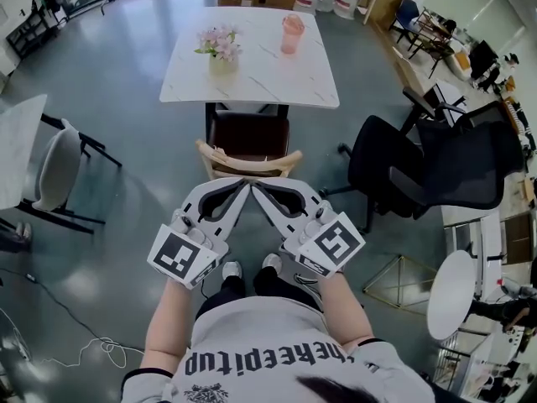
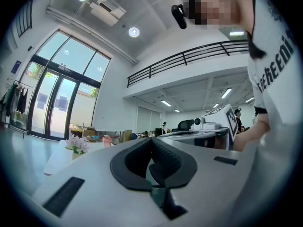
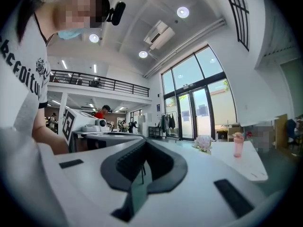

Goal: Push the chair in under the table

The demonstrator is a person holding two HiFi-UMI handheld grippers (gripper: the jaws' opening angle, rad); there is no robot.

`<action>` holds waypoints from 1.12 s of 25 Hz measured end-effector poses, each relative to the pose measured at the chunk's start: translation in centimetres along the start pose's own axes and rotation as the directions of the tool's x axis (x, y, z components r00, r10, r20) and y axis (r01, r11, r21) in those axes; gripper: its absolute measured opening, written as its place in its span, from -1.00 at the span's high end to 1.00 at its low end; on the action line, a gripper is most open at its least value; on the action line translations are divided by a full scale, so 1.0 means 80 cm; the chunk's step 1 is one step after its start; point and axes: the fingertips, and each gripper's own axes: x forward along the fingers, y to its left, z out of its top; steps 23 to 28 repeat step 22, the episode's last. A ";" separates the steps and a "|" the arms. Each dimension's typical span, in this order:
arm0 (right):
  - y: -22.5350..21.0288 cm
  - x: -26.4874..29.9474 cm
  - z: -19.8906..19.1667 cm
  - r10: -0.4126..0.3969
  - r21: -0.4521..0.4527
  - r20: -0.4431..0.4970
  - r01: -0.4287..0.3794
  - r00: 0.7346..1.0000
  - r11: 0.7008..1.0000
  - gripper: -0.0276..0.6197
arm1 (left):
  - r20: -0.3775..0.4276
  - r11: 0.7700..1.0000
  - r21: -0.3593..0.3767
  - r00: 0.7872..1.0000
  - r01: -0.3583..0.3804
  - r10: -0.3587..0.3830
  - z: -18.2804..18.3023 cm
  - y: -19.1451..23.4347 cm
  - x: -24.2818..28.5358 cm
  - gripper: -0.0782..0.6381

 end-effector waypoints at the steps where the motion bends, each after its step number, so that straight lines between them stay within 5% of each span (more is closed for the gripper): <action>1: 0.000 -0.002 0.000 -0.001 -0.001 0.002 0.001 1.000 1.000 0.88 | 0.001 1.000 0.002 1.000 0.000 0.000 0.000 -0.002 0.000 0.74; 28: -0.018 -0.014 0.007 -0.017 -0.027 0.016 0.018 1.000 0.999 0.88 | -0.009 1.000 0.016 1.000 -0.001 0.001 0.005 -0.010 0.022 0.74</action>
